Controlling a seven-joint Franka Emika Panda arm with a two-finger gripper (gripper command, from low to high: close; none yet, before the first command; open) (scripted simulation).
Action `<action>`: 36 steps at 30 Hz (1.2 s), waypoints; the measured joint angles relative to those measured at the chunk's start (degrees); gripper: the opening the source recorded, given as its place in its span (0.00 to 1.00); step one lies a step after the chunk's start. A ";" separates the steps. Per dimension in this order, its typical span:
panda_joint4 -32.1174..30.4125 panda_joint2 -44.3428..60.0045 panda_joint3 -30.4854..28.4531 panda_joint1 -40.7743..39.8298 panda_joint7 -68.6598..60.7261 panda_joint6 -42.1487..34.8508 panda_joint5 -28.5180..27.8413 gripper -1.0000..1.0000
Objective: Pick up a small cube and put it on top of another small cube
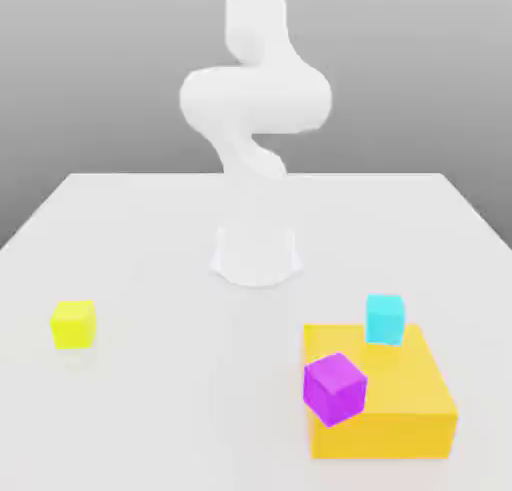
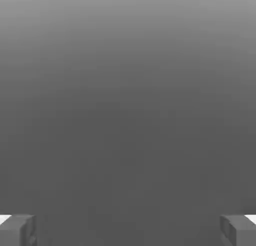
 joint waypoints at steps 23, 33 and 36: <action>12.61 48.17 -6.17 -14.14 14.88 6.76 0.30 0.50; 18.11 69.14 -8.21 -20.31 17.20 9.51 6.77 0.50; 19.63 75.38 -7.59 -21.69 16.97 12.77 8.27 0.50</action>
